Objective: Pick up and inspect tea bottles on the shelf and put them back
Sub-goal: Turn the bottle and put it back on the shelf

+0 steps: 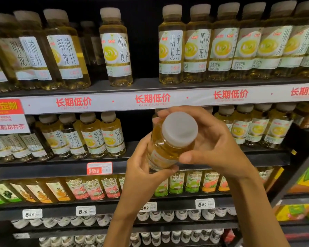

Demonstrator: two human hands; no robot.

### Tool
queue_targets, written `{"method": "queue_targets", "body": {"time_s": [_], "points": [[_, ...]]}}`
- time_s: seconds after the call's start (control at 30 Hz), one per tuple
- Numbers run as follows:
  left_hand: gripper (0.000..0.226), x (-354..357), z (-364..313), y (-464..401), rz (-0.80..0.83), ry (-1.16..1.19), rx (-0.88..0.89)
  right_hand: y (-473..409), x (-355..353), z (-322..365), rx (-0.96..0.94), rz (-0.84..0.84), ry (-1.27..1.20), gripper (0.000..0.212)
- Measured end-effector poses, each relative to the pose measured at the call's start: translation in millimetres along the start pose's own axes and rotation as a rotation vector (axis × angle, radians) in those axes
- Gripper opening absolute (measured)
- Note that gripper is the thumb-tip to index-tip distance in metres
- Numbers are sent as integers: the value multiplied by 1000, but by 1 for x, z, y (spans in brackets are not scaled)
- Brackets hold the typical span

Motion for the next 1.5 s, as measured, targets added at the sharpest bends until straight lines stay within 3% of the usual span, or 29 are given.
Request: {"method": "queue_targets", "body": {"time_s": [0.27,0.4,0.47,0.67,0.8,0.9,1.03,1.13,1.17,1.27,1.4,1.5], "points": [[47,14,-3,10,184,-15,-83,-11,-16,-13,128,-240,-111,66],[50,17,5,14,203,19,-215,-13,-24,-28,214,-298,-12,40],[40,16,13,17,220,31,-313,-12,-26,-32,247,-322,17,36],[50,20,20,20,219,78,-392,-11,-27,-40,287,-383,78,47],[64,26,16,22,214,253,-425,-14,-25,-47,317,-344,-223,46],[56,32,11,23,282,328,-408,-19,-24,-43,294,-315,-400,38],[67,21,18,21,163,139,-408,-18,-32,-33,273,-361,-166,33],[29,23,14,16,117,17,-347,-16,-33,-27,272,-389,-8,32],[28,23,17,16,87,18,-359,-16,-31,-27,279,-383,7,34],[54,24,23,15,47,166,-407,-16,-30,-32,310,-364,-62,38],[72,45,20,17,235,622,-518,-21,-24,-43,369,-319,-384,36],[74,47,30,19,276,610,-552,-23,-23,-42,331,-301,-452,36]]}}
Point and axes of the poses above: each hand's wrist, its own y-axis away from the middle knuckle, its own x-axis out of the palm, z = x × y, the point moved 7 cm from there along -y, towards the middle knuckle
